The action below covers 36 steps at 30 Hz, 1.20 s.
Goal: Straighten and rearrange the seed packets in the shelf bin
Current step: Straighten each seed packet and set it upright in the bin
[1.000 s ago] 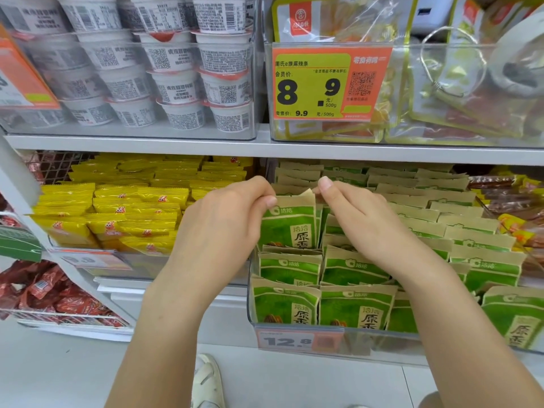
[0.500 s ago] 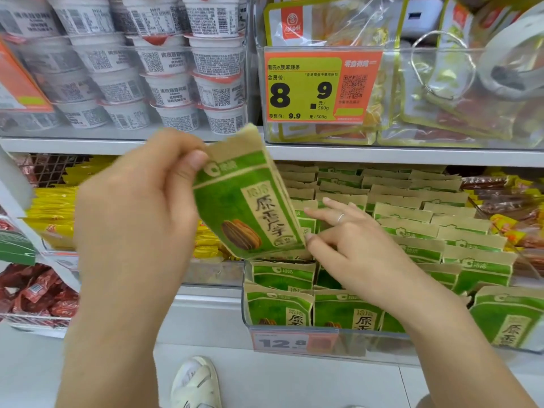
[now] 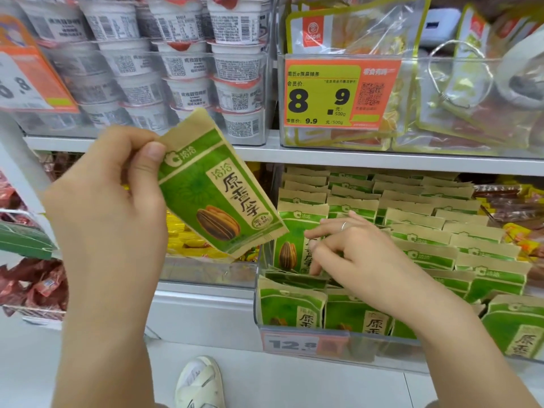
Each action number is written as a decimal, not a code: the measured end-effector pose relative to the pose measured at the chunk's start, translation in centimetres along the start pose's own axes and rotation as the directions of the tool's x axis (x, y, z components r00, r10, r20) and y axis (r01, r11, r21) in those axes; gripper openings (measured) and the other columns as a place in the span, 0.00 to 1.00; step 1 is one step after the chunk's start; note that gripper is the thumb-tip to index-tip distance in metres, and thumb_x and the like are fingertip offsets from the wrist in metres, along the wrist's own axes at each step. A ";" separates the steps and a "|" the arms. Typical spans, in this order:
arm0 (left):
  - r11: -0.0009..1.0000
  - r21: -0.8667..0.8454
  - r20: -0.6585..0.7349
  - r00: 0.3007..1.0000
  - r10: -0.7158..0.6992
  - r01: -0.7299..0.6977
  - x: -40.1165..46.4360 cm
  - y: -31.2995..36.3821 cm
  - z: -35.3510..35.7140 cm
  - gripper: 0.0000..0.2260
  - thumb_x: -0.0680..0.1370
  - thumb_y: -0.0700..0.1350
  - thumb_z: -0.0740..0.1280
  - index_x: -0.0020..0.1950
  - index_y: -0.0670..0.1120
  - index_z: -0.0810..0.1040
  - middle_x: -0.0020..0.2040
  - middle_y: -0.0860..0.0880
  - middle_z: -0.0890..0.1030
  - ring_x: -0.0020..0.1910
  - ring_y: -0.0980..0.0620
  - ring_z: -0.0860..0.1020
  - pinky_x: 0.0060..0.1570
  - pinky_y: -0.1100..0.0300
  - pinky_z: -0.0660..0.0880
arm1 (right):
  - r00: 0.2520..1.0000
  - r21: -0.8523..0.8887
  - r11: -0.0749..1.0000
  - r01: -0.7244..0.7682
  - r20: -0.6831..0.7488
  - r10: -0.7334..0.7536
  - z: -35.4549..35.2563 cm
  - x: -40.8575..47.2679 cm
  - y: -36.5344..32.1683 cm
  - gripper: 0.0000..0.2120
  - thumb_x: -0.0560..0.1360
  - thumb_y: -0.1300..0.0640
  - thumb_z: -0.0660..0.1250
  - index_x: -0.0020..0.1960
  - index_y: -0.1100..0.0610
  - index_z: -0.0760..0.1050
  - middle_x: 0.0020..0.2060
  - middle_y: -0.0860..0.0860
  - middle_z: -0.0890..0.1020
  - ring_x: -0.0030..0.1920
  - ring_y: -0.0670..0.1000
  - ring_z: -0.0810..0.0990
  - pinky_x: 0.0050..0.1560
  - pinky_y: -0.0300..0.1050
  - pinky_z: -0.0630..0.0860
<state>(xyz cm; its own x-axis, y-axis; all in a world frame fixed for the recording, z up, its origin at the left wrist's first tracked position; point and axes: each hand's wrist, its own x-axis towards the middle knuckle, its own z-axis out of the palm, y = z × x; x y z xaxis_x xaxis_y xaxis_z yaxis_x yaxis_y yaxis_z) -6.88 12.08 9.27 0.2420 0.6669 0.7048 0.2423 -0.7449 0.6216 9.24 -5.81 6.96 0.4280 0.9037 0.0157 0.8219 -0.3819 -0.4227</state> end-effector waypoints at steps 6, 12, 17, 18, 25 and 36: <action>1.000 0.028 0.026 1.000 0.013 -0.014 -0.7 1.1 -0.1 0.07 0.81 0.51 0.58 0.51 0.53 0.76 0.41 0.48 0.80 0.40 0.47 0.75 0.45 0.47 0.71 | 0.994 0.103 0.989 -0.107 -0.026 0.110 -0.6 -0.4 0.7 0.17 0.79 0.44 0.56 0.44 0.46 0.81 0.43 0.48 0.85 0.35 0.40 0.79 0.40 0.33 0.74; 1.000 0.031 0.019 1.000 0.004 -0.004 -0.5 0.9 0.4 0.08 0.81 0.49 0.60 0.50 0.50 0.78 0.40 0.49 0.80 0.40 0.44 0.76 0.44 0.43 0.74 | 0.994 0.067 0.992 -0.108 -0.014 0.109 -0.5 -0.2 0.7 0.17 0.79 0.42 0.55 0.47 0.47 0.80 0.34 0.48 0.82 0.27 0.36 0.72 0.27 0.32 0.64; 1.000 0.030 0.009 1.000 -0.004 0.003 -0.5 0.8 0.3 0.08 0.81 0.49 0.60 0.50 0.49 0.78 0.40 0.49 0.79 0.40 0.44 0.76 0.43 0.45 0.73 | 0.987 0.042 0.995 -0.091 -0.129 0.095 -0.2 0.1 0.1 0.13 0.80 0.47 0.56 0.57 0.44 0.77 0.47 0.40 0.78 0.40 0.42 0.77 0.45 0.42 0.74; 1.000 0.028 0.005 1.000 -0.007 0.006 -0.5 0.8 0.3 0.08 0.81 0.49 0.60 0.50 0.49 0.78 0.40 0.49 0.79 0.40 0.45 0.76 0.44 0.45 0.73 | 0.985 0.016 0.996 -0.092 -0.143 0.093 -0.4 0.4 -0.1 0.13 0.80 0.49 0.56 0.60 0.44 0.76 0.49 0.39 0.76 0.39 0.40 0.75 0.44 0.43 0.73; 0.999 0.030 -0.018 1.000 -0.020 0.020 -0.2 0.2 0.2 0.08 0.80 0.48 0.60 0.49 0.49 0.79 0.38 0.49 0.78 0.38 0.40 0.77 0.42 0.42 0.74 | 0.996 -0.245 0.968 -0.058 -0.077 0.040 0.5 3.8 -1.3 0.16 0.81 0.52 0.55 0.64 0.50 0.75 0.53 0.49 0.81 0.42 0.47 0.77 0.43 0.42 0.72; 0.990 -0.062 -0.118 0.984 -0.133 0.126 0.5 -2.5 -1.3 0.08 0.79 0.57 0.58 0.44 0.70 0.74 0.42 0.58 0.78 0.48 0.47 0.79 0.53 0.43 0.75 | 0.980 -0.059 0.998 -0.030 0.194 0.041 0.9 3.5 -2.4 0.30 0.82 0.42 0.46 0.42 0.55 0.82 0.39 0.51 0.84 0.41 0.49 0.82 0.49 0.49 0.78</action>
<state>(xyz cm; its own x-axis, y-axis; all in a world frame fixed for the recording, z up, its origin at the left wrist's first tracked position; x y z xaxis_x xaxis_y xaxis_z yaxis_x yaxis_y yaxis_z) -8.55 14.22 8.50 0.0953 0.7528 0.6513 0.2118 -0.6547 0.7256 8.48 -1.53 7.18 0.3804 0.9075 -0.1783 0.8292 -0.4200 -0.3687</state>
